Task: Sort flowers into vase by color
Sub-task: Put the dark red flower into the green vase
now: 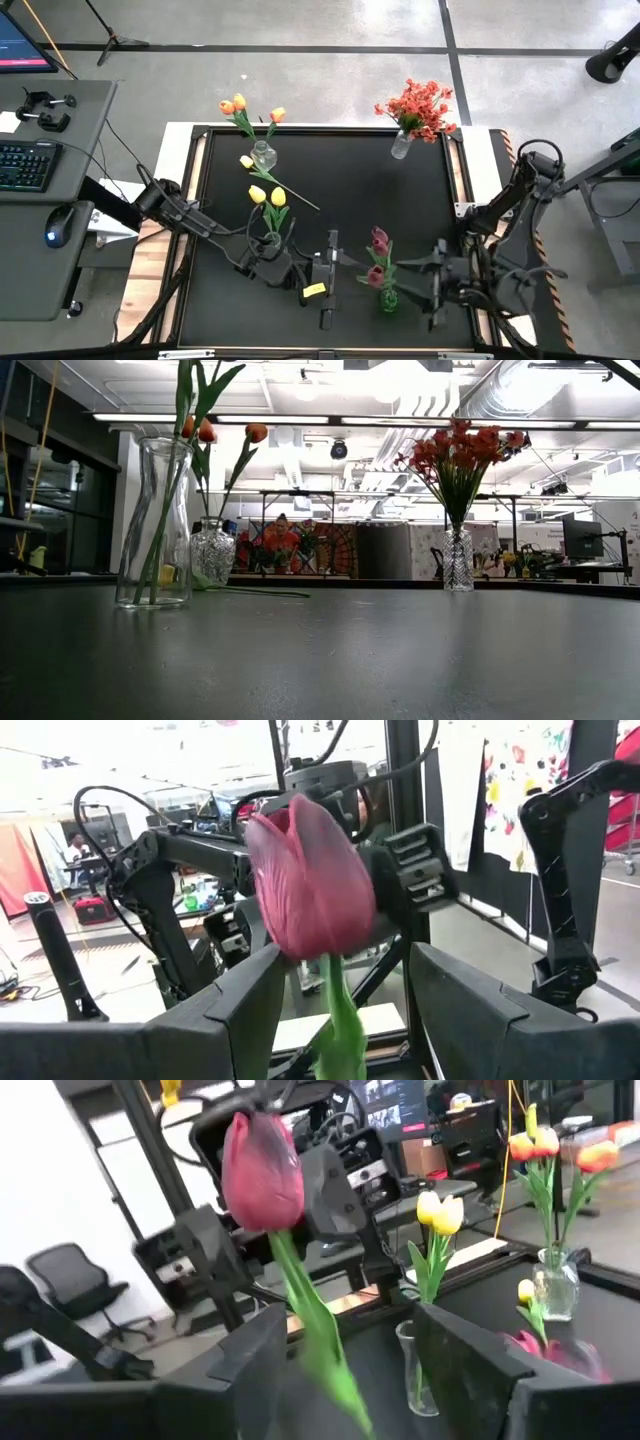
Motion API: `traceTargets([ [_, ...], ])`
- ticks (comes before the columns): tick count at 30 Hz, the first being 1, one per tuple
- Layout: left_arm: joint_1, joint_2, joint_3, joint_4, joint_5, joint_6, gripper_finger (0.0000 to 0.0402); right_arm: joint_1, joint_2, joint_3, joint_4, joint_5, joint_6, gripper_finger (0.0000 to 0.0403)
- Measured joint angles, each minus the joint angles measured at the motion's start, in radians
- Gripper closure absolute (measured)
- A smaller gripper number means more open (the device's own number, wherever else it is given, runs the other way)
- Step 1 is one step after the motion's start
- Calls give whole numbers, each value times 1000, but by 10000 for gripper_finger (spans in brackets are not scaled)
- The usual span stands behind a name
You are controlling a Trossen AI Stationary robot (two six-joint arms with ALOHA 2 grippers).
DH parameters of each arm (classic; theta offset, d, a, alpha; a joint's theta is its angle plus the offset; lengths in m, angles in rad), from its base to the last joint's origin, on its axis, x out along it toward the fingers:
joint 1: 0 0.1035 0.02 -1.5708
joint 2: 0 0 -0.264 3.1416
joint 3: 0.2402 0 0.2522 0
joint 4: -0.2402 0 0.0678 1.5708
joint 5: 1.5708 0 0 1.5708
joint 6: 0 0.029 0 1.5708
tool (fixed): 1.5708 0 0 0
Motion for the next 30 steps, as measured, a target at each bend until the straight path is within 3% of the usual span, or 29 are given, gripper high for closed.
traceTargets([
  [7,1,0,0,0,-1,-1,197,-102,36,0,21,-124,-68,205],
  [11,5,0,0,-9,-1,0,197,-147,37,0,-8,-248,-31,214],
  [19,-17,-54,-1,-177,-111,36,197,-152,31,0,59,-201,-141,215],
  [24,-65,-137,0,-454,-149,-161,197,-145,26,0,94,-194,-197,215],
  [30,-196,-173,-8,-783,-80,-548,197,-110,0,1,155,-174,-299,215],
])
